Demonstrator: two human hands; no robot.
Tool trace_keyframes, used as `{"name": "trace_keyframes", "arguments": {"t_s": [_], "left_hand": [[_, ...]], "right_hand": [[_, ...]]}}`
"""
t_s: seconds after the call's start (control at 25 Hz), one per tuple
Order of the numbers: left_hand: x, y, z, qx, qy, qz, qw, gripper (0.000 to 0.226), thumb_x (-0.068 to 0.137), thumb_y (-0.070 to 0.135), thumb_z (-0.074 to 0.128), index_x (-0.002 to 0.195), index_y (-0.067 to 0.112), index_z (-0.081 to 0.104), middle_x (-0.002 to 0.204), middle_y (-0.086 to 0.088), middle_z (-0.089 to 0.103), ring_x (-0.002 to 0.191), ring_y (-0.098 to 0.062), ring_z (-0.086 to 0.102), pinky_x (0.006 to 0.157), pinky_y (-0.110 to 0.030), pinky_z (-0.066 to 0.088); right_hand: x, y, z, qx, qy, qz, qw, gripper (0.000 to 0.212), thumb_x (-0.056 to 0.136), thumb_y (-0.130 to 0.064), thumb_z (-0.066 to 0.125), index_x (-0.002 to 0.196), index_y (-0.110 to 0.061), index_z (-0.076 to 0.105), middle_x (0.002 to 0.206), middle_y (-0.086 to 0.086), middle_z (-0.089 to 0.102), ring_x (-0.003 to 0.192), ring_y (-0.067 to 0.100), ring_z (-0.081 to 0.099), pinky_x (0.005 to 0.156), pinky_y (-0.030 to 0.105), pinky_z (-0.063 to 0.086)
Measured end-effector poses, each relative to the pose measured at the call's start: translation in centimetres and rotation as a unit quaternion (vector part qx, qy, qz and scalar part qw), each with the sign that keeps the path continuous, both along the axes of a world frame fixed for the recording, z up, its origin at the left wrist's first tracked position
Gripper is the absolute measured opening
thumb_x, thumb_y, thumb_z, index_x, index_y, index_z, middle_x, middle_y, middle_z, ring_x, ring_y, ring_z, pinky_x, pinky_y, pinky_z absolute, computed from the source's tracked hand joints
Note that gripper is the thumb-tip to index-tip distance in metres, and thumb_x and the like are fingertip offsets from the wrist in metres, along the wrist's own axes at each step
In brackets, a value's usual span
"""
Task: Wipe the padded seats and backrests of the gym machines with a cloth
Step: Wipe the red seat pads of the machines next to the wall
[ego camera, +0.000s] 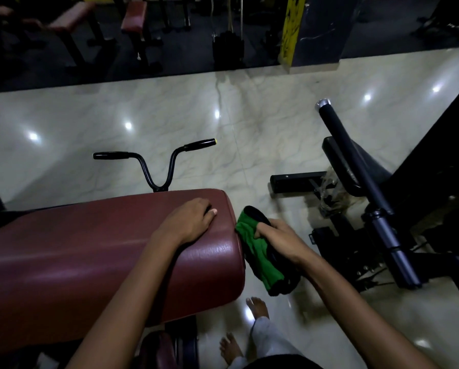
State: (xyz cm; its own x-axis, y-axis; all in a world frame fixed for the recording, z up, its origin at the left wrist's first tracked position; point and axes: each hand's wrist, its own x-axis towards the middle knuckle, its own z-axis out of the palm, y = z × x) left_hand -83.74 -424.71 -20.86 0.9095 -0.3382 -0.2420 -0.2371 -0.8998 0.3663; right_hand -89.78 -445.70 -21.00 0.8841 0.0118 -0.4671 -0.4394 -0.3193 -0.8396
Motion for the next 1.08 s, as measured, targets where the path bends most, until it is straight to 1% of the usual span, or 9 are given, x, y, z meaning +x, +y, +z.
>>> {"name": "trace_keyframes", "arguments": {"t_s": [0.08,0.2,0.32,0.4,0.48,0.56,0.72,0.92,1.08], "left_hand": [[0.1,0.1,0.2,-0.002,-0.005,-0.006,1.000,0.036,0.098,0.037,0.041,0.113,0.009,0.058,0.115,-0.007,0.060,0.106,-0.023,0.056,0.091,-0.043,0.045],[-0.3,0.4,1.2,-0.030,-0.023,0.001,0.999,0.033,0.096,0.034,0.049,0.117,0.010,0.058,0.119,-0.006,0.061,0.110,-0.022,0.057,0.092,-0.040,0.047],[-0.4,0.9,2.7,-0.076,-0.067,0.025,0.995,0.035,0.095,0.031,0.052,0.124,0.012,0.057,0.126,-0.004,0.058,0.115,-0.019,0.054,0.096,-0.033,0.044],[0.1,1.5,4.0,-0.099,-0.098,0.037,0.989,0.035,0.096,0.029,0.052,0.127,0.013,0.056,0.130,-0.004,0.056,0.119,-0.019,0.051,0.099,-0.031,0.040],[0.7,1.9,5.1,-0.112,-0.116,0.053,0.986,0.036,0.096,0.028,0.053,0.128,0.013,0.055,0.129,-0.004,0.057,0.117,-0.020,0.052,0.097,-0.030,0.039],[1.3,2.1,5.9,-0.119,-0.135,0.064,0.982,0.036,0.095,0.027,0.055,0.127,0.012,0.056,0.126,-0.005,0.058,0.114,-0.022,0.054,0.094,-0.029,0.038],[3.0,1.5,7.1,-0.135,-0.166,0.067,0.974,0.035,0.095,0.026,0.056,0.127,0.011,0.057,0.130,-0.003,0.057,0.121,-0.019,0.051,0.098,-0.028,0.037],[7.0,-0.7,9.7,-0.146,-0.209,0.065,0.965,0.033,0.094,0.026,0.056,0.124,0.013,0.059,0.124,-0.002,0.060,0.116,-0.018,0.055,0.086,-0.021,0.037],[10.5,-2.2,11.6,-0.160,-0.230,0.076,0.957,0.035,0.095,0.028,0.054,0.127,0.014,0.056,0.131,-0.001,0.056,0.120,-0.016,0.051,0.086,-0.022,0.037]], "right_hand": [[1.1,-0.2,0.8,-0.019,-0.012,0.010,1.000,0.019,0.078,-0.023,0.056,0.060,-0.018,0.052,0.060,0.001,0.052,0.061,0.018,0.049,0.060,0.028,0.037],[4.1,0.5,2.2,-0.071,-0.082,-0.004,0.994,0.019,0.081,-0.028,0.055,0.066,-0.017,0.056,0.069,0.001,0.059,0.070,0.019,0.055,0.061,0.029,0.040],[6.5,1.5,3.8,-0.150,-0.140,0.058,0.977,0.016,0.083,-0.032,0.055,0.080,-0.016,0.055,0.077,0.005,0.060,0.076,0.023,0.055,0.060,0.032,0.037],[7.8,1.8,4.6,-0.182,-0.160,0.093,0.966,0.020,0.083,-0.034,0.055,0.083,-0.014,0.053,0.077,0.007,0.059,0.075,0.027,0.055,0.060,0.034,0.038],[8.9,1.9,5.4,-0.203,-0.172,0.102,0.959,0.024,0.083,-0.036,0.055,0.085,-0.013,0.052,0.081,0.010,0.060,0.078,0.030,0.056,0.064,0.034,0.040],[10.1,1.7,6.5,-0.215,-0.185,0.099,0.954,0.025,0.083,-0.037,0.055,0.086,-0.012,0.051,0.084,0.011,0.059,0.080,0.031,0.056,0.067,0.035,0.043],[12.3,1.3,9.0,-0.219,-0.202,0.105,0.949,0.025,0.083,-0.035,0.054,0.088,-0.010,0.052,0.089,0.012,0.060,0.082,0.031,0.057,0.068,0.035,0.043],[15.9,0.6,12.0,-0.211,-0.232,0.111,0.943,0.023,0.083,-0.035,0.055,0.084,-0.012,0.051,0.086,0.012,0.058,0.080,0.029,0.054,0.063,0.032,0.039],[19.8,-0.8,13.8,-0.223,-0.250,0.100,0.937,0.024,0.081,-0.038,0.054,0.080,-0.015,0.045,0.086,0.012,0.057,0.082,0.032,0.056,0.064,0.035,0.039]]}}
